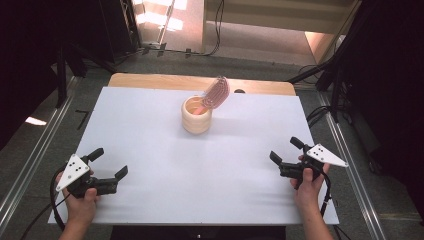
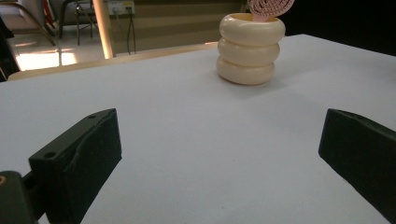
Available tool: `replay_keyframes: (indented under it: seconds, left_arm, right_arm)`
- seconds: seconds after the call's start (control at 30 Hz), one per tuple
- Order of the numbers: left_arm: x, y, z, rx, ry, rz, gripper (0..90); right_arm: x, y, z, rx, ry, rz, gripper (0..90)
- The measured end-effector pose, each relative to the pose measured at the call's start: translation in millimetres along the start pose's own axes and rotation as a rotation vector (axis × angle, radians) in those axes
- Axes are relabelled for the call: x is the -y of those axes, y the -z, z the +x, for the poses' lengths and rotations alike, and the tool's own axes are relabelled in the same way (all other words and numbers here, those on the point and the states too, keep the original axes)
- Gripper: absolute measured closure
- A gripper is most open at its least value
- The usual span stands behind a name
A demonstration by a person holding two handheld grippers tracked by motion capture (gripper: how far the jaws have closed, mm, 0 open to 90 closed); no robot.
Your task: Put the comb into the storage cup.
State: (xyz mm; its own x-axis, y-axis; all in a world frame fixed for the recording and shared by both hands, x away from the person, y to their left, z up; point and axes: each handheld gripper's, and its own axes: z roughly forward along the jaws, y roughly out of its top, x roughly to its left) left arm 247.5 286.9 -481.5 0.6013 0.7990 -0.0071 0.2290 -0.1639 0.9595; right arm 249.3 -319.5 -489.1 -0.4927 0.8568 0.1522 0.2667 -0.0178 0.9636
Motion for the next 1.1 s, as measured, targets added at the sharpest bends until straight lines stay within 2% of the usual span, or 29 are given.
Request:
replay_keyframes:
  seconds: [0.6, 1.1]
  left_arm:
    - [-0.1, 0.6, 0.0, -0.001, -0.001, -0.001, 0.1]
    - [0.0, 0.5, -0.4, 0.000, 0.000, -0.004, 0.1]
  right_arm:
    - [13.6, 27.5, -5.4, 0.041, 0.011, 0.011, 0.0]
    - [26.2, 54.0, -14.8, 0.064, -0.009, 0.024, 0.0]
